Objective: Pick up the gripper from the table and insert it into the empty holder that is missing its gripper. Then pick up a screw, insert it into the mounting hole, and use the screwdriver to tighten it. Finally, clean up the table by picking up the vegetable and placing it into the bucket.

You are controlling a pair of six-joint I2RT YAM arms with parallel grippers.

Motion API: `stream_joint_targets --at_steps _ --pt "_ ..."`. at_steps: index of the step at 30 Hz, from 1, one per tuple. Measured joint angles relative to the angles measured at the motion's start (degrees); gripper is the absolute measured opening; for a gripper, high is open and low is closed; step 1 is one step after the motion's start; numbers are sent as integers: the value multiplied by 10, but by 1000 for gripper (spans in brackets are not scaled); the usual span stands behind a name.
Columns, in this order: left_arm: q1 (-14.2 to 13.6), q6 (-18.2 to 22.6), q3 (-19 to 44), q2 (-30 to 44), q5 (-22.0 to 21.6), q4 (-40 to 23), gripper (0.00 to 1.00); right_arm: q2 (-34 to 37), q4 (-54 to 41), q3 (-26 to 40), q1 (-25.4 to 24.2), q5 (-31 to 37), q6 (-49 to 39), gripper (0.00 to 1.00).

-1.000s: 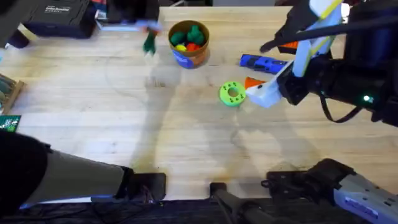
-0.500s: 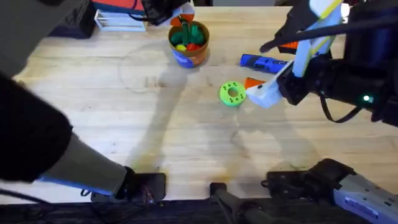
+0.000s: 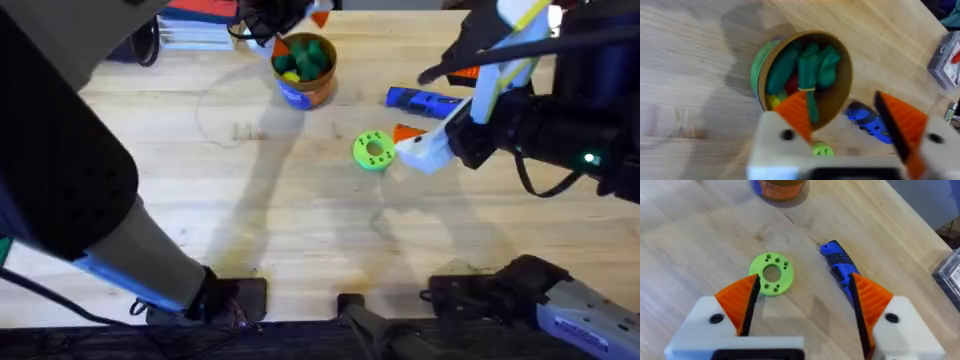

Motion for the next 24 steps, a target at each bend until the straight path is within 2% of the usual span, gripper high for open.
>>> stream_joint_targets --at_steps 1,2,3,6,9,10,14,17,21,24 --pt "0 -1 0 0 0 -1 860 0 0 0 0 0 0 993" --pt "0 -5 0 0 0 -1 946 0 0 0 0 0 0 993" --pt "0 -5 0 0 1 -2 977 0 0 0 0 0 0 994" --pt "4 1 0 -1 13 -2 985 0 -2 1 0 0 3 993" --pt "14 30 4 -10 30 -31 985 0 -37 22 0 -1 26 994" --pt "30 76 24 -34 31 -85 986 0 -100 77 0 -1 51 993" --pt "55 185 66 -97 27 -152 986 -3 -189 173 0 -1 81 994" --pt "66 294 88 -161 23 -218 986 -10 -246 227 0 -1 110 994" --pt "62 438 93 -235 21 -327 986 -21 -272 254 0 -1 149 993" --pt "61 521 92 -273 21 -406 986 -23 -274 254 0 -1 171 994"
